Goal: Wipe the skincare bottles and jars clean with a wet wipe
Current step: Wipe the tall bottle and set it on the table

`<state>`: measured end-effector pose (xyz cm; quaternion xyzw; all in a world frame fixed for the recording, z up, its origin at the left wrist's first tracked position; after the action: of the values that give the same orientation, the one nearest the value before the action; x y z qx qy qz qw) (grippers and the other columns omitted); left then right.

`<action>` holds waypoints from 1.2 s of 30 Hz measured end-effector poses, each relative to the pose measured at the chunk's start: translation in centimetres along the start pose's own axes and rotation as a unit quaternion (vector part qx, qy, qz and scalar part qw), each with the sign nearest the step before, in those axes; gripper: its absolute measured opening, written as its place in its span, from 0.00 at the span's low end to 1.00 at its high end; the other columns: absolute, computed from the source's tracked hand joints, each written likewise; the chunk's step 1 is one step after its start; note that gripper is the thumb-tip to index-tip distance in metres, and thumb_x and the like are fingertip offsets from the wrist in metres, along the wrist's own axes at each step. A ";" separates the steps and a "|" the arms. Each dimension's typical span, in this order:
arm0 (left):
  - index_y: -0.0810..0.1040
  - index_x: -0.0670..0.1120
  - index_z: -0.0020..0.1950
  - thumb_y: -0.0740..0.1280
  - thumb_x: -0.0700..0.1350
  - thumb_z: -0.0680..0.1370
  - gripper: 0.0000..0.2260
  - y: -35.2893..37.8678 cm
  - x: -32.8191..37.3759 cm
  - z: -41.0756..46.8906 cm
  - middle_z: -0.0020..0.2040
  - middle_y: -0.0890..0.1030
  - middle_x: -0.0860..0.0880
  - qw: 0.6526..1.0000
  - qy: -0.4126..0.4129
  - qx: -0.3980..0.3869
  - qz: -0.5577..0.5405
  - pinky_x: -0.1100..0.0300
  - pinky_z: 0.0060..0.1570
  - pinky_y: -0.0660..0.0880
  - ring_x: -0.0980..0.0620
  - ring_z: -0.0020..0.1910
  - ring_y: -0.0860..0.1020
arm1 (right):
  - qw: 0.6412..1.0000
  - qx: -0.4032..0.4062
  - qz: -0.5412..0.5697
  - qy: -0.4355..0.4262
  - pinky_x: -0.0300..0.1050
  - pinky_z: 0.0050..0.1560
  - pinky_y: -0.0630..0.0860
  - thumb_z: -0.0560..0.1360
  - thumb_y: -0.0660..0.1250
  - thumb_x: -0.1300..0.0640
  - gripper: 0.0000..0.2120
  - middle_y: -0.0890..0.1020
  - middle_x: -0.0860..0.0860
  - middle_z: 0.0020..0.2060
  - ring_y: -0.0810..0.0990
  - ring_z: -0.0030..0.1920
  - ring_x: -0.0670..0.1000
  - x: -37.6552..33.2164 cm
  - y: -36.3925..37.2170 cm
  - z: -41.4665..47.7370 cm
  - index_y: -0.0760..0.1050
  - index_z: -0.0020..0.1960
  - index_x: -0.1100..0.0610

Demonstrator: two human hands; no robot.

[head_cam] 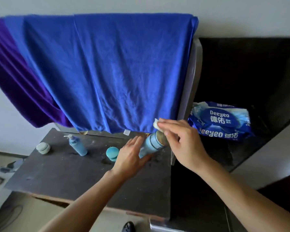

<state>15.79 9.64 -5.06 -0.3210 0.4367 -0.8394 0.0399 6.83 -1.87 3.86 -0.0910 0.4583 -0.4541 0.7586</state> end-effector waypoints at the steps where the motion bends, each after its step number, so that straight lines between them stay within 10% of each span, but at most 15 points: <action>1: 0.67 0.51 0.49 0.68 0.56 0.70 0.15 -0.4 0.4 -0.4 0.41 0.72 0.54 1.000 -0.009 0.004 0.002 0.57 0.36 0.68 0.49 0.39 0.74 | 0.999 -0.017 -0.025 -0.042 0.44 0.56 0.76 0.72 0.65 0.71 0.17 0.82 0.47 0.57 0.78 0.53 0.50 -1.4 0.4 -0.5 0.81 0.56 0.55; 5: 0.69 0.47 0.44 0.71 0.57 0.70 0.17 -2.1 0.2 -2.0 0.39 0.71 0.57 0.998 -0.064 0.005 0.002 0.57 0.37 0.68 0.57 0.37 0.68 | 0.981 -0.081 -0.052 -0.166 0.41 0.54 0.77 0.71 0.67 0.71 0.14 0.82 0.49 0.57 0.77 0.49 0.53 -3.8 0.4 -4.6 0.82 0.52 0.58; 11: 0.68 0.49 0.45 0.69 0.58 0.66 0.18 -3.6 0.1 -2.9 0.39 0.73 0.56 0.995 -0.086 -0.030 0.027 0.55 0.37 0.67 0.50 0.38 0.73 | 0.999 0.008 -0.044 -0.025 0.32 0.62 0.70 0.71 0.67 0.73 0.15 0.79 0.50 0.59 0.79 0.55 0.51 1.6 -3.9 -3.0 0.81 0.54 0.60; 17: 0.68 0.50 0.45 0.68 0.63 0.62 0.22 -4.8 1.6 -1.8 0.39 0.77 0.53 0.995 -0.088 -0.040 -0.012 0.49 0.41 0.74 0.46 0.39 0.76 | 0.993 -0.006 -0.020 -0.119 0.38 0.59 0.74 0.73 0.65 0.71 0.16 0.82 0.49 0.55 0.78 0.55 0.47 -5.7 -1.1 -1.0 0.81 0.56 0.58; 23: 0.64 0.55 0.36 0.77 0.54 0.65 0.20 -7.8 -0.3 -3.4 0.34 0.74 0.57 0.984 -0.162 -0.017 -0.070 0.62 0.38 0.68 0.58 0.36 0.72 | 0.996 -0.059 0.034 0.064 0.41 0.57 0.77 0.72 0.69 0.68 0.11 0.84 0.45 0.48 0.83 0.50 0.42 0.4 0.1 -2.1 0.82 0.52 0.58; 27: 0.63 0.53 0.36 0.75 0.58 0.65 0.21 -8.1 0.6 -3.0 0.33 0.72 0.56 0.984 -0.174 -0.038 -0.006 0.57 0.35 0.65 0.53 0.35 0.72 | 0.993 0.074 -0.016 -0.087 0.38 0.54 0.76 0.72 0.66 0.71 0.12 0.81 0.46 0.49 0.82 0.50 0.49 -6.3 -1.9 0.9 0.82 0.52 0.61; 36: 0.77 0.44 0.46 0.75 0.59 0.60 0.24 -8.0 0.0 -3.7 0.37 0.77 0.51 0.955 -0.222 -0.112 -0.162 0.49 0.36 0.78 0.55 0.36 0.76 | 0.958 0.003 -0.104 -0.267 0.43 0.60 0.75 0.75 0.64 0.69 0.09 0.83 0.50 0.53 0.78 0.61 0.51 -10.3 2.5 -0.9 0.82 0.46 0.60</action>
<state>15.35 17.20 -0.46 -0.5677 0.4501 -0.6883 -0.0368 5.90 7.77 8.26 -0.2540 0.2262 -0.4908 0.8022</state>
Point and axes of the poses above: each hand's wrist, its own z-axis towards the middle knuckle, its own y-axis out of the palm, x = y × z, the point moved 9 cm from there along z, towards the middle knuckle
